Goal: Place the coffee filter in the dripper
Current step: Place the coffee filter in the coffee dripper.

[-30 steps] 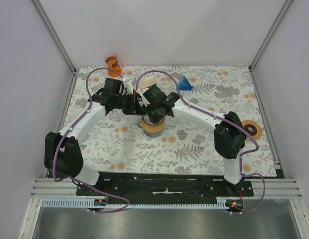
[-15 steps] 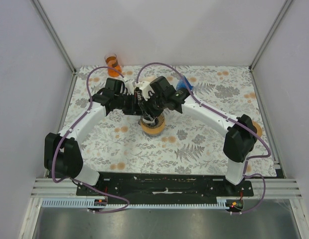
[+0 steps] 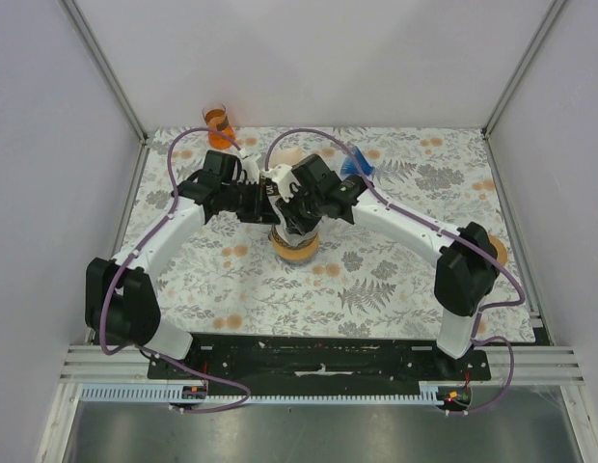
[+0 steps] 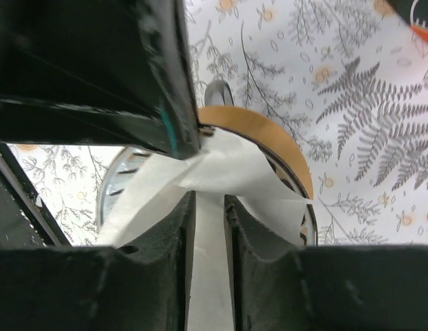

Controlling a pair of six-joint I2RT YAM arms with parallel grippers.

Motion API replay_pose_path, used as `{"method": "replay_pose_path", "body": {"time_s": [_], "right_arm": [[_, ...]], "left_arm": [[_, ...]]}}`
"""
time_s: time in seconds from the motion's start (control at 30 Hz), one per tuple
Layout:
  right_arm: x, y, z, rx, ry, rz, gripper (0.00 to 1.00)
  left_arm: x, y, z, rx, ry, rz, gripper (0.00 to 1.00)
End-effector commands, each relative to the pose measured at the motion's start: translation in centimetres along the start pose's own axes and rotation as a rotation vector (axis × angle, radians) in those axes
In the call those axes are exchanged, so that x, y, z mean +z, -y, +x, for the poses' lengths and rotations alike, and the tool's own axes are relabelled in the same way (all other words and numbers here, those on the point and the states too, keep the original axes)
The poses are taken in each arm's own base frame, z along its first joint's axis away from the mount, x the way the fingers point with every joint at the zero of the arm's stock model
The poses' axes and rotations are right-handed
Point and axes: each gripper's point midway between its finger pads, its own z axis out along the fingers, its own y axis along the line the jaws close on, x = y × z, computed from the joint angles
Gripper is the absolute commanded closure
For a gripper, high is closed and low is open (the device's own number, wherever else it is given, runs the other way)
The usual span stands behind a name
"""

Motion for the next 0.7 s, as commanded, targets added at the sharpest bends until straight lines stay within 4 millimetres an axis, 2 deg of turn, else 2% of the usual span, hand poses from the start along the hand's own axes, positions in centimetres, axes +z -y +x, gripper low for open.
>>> {"method": "replay_pose_path", "body": {"time_s": [0.0, 0.07, 0.23, 0.33, 0.67], "right_arm": [[0.6, 1.1, 1.8, 0.022, -0.055, 0.063, 0.73], [1.1, 1.2, 2.3, 0.034, -0.07, 0.066, 0.76], [2.1, 1.7, 2.7, 0.046, -0.093, 0.092, 0.79], [2.8, 1.6, 3.1, 0.047, -0.109, 0.097, 0.81], [4.8, 2.8, 6.3, 0.049, -0.243, 0.197, 0.83]], "left_arm": [[-1.3, 1.4, -1.4, 0.082, 0.035, 0.025, 0.87], [-1.3, 1.5, -1.6, 0.079, 0.037, 0.03, 0.83], [-1.4, 2.1, -1.8, 0.071, 0.034, 0.055, 0.65], [-1.8, 2.5, -2.2, 0.072, 0.041, 0.07, 0.57], [-3.7, 2.9, -3.6, 0.032, 0.078, 0.107, 0.47]]}}
